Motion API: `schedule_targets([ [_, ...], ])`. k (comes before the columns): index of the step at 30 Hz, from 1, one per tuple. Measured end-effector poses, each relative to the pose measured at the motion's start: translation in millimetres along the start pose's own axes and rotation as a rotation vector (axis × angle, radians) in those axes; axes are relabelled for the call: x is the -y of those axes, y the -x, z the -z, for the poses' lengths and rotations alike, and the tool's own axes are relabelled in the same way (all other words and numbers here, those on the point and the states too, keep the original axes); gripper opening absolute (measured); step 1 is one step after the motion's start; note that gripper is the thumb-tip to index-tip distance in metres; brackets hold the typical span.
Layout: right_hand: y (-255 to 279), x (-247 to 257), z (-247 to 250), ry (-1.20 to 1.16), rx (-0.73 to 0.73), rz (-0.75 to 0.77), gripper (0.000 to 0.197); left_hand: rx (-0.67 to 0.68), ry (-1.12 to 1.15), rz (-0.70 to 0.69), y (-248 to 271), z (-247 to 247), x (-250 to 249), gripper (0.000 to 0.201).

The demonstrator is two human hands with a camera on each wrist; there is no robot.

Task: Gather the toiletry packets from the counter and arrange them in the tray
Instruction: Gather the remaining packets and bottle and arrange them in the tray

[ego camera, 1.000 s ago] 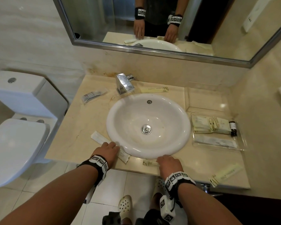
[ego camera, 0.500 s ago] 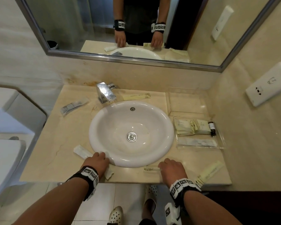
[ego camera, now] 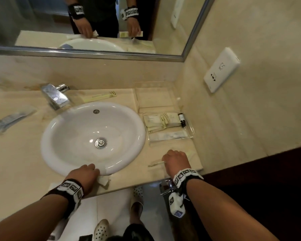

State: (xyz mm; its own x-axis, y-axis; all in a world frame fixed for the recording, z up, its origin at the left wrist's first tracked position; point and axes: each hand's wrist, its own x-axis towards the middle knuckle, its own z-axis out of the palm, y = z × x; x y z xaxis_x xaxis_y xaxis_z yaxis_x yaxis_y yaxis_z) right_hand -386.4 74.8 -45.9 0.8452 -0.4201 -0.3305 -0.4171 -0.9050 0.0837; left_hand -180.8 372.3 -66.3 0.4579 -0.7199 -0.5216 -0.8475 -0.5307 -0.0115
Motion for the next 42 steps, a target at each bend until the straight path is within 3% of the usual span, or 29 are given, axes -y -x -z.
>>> schedule_targets([
  [9, 8.3, -63.8, -14.9, 0.052, 0.102, -0.129, 0.038, -0.072, 0.117, -0.059, -45.4, 45.0, -58.0, 0.025],
  [21, 0.8, -88.2, -39.9, 0.025, 0.152, -0.040, 0.040, -0.156, 0.255, -0.106, -96.0, 99.4, -130.1, 0.020],
  [31, -12.2, -111.3, -40.6, 0.006, 0.174, 0.081, 0.059, -0.151, 0.269, -0.089, -121.5, 117.7, -145.8, 0.024],
  [37, -26.0, -115.6, -30.8, 0.065, 0.216, 0.112, 0.048, -0.174, 0.306, -0.092, -137.5, 126.2, -146.7, 0.022],
  [42, -37.4, -115.5, -23.3, 0.097, 0.335, 0.125, 0.045, -0.169, 0.326, -0.067, -145.7, 133.1, -140.4, 0.024],
])
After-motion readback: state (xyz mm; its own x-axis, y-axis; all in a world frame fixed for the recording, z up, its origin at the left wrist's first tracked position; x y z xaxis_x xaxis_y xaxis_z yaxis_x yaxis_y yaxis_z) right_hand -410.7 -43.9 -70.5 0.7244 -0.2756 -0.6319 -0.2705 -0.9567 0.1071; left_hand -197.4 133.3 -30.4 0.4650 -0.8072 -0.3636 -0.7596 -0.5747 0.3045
